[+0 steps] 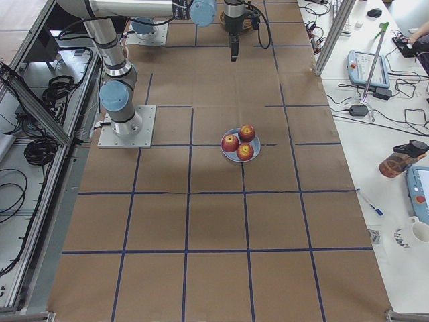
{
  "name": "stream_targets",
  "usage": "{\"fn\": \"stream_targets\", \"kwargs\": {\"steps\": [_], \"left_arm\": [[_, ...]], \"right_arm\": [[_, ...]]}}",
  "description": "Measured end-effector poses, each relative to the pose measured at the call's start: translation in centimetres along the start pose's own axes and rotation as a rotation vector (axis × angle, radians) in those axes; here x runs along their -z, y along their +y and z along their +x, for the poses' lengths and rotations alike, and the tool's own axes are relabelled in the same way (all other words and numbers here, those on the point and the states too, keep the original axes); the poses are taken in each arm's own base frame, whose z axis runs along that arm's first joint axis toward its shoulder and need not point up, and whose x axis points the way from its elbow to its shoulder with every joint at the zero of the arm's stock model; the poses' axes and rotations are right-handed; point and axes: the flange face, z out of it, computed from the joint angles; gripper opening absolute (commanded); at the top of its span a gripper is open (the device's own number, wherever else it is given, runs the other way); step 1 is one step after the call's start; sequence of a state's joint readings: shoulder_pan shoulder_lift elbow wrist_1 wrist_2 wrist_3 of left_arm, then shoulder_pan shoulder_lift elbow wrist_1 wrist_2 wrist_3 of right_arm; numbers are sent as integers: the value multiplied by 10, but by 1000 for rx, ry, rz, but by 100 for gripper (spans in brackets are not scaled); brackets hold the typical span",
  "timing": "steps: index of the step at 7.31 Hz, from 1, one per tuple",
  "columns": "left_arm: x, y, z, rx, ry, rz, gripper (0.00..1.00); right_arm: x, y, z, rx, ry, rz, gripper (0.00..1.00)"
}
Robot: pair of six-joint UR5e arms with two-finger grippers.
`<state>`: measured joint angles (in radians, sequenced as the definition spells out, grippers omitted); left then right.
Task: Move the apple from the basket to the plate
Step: 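Lower the left gripper over the yellow-red apple in the wicker basket, then close the left gripper on the yellow-red apple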
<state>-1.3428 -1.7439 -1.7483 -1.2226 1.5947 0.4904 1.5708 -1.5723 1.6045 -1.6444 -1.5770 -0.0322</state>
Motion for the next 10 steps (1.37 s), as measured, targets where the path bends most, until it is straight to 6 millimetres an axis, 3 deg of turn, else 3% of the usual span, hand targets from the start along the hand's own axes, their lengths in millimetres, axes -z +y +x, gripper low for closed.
{"fn": "stream_targets", "kwargs": {"steps": [2, 5, 9, 10], "left_arm": [[-51, 3, -23, -9, -12, 28, 99], [-79, -4, -31, -6, -5, 19, 99], [-125, -10, -57, 28, 7, -2, 99], [-135, -12, -59, 31, 11, -9, 91]], "right_arm": [[0, 0, 0, 0, 0, 0, 100], [0, 0, 0, 0, 0, 0, 100], [0, 0, 0, 0, 0, 0, 100], [0, 0, 0, 0, 0, 0, 100]]}}
